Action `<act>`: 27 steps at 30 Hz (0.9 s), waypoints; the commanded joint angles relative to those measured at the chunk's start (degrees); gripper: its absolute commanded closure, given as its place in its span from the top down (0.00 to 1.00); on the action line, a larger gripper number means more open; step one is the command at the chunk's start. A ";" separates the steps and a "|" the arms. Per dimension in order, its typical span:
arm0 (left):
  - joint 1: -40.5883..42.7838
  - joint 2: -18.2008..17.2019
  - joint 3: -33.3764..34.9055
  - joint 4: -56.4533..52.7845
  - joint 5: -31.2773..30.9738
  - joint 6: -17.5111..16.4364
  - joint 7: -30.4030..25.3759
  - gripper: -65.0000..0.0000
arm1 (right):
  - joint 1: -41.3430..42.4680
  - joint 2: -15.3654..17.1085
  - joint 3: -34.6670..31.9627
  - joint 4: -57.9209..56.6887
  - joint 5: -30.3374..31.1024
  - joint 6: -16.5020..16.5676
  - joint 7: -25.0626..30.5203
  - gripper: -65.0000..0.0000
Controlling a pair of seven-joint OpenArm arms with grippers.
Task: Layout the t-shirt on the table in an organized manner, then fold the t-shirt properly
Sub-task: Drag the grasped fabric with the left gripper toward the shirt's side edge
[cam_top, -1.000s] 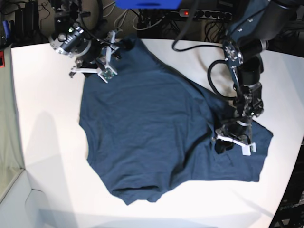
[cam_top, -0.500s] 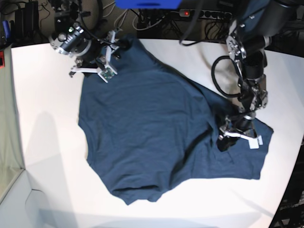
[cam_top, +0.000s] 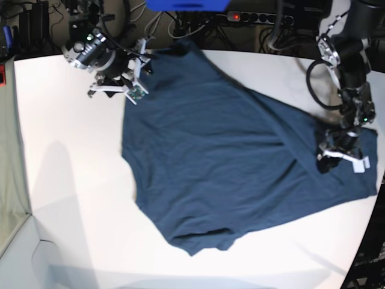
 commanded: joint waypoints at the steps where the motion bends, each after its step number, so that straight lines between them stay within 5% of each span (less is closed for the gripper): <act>1: 0.86 -0.48 0.00 2.51 0.38 0.27 0.70 0.35 | 0.20 0.23 -0.13 0.94 0.52 -0.05 0.96 0.52; 5: 5.44 -0.04 -0.09 13.68 -0.50 0.27 5.27 0.35 | 0.20 0.05 -0.13 0.94 0.52 -0.05 0.96 0.52; 11: 8.60 0.75 -0.09 22.91 -9.64 0.88 12.39 0.35 | 0.29 -0.13 -0.22 0.94 0.52 -0.05 0.96 0.52; 27: 8.43 2.34 -0.09 19.57 -10.43 1.06 12.12 0.35 | 0.29 -0.04 -0.22 0.94 0.52 -0.05 0.96 0.52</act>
